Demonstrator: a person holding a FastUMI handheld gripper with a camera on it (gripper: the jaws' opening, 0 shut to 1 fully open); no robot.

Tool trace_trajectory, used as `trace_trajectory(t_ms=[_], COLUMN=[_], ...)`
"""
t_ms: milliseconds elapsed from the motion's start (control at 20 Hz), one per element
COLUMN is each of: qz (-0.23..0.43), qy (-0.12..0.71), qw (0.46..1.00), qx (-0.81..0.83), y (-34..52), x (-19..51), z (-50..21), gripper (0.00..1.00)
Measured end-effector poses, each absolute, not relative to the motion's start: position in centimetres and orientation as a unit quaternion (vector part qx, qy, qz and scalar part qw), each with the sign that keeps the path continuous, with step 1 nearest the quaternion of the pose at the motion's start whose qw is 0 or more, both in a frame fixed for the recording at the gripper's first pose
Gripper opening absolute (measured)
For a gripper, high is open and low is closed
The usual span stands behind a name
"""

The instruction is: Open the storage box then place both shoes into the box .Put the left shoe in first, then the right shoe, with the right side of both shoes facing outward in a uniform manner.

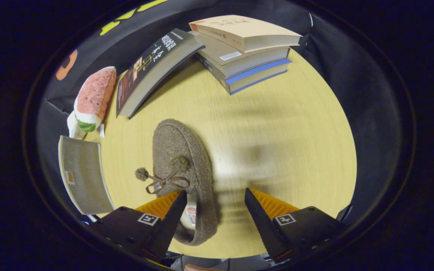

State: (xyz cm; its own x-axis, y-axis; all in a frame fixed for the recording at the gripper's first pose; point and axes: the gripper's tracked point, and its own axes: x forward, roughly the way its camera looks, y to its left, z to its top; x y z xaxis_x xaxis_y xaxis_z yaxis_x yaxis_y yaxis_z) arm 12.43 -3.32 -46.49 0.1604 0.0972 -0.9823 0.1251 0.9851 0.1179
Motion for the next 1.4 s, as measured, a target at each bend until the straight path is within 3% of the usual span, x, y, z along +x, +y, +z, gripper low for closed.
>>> trace_trajectory(t_ms=[150, 300, 550, 600, 650, 900, 1400], qz=[-0.015, -0.018, 0.002, -0.001, 0.000, -0.002, 0.064], qy=[0.660, 0.660, 0.652, 0.649, 0.647, 0.636, 0.571], qw=[0.750, 0.749, 0.757, 0.760, 0.762, 0.767, 0.808], qx=[0.042, 0.054, 0.052, 0.040, 0.032, 0.081, 0.129], y=[-3.7, -3.4, -1.6, -1.6, -1.6, -1.1, 10.0], x=[11.7, 11.7, 11.8, 11.9, 11.9, 11.9, 13.2], z=[-47.8, -48.3, -48.4, -48.5, -48.3, -45.7, -30.5], gripper=[0.78, 0.71, 0.15, 0.15, 0.02, 0.00, 0.00])
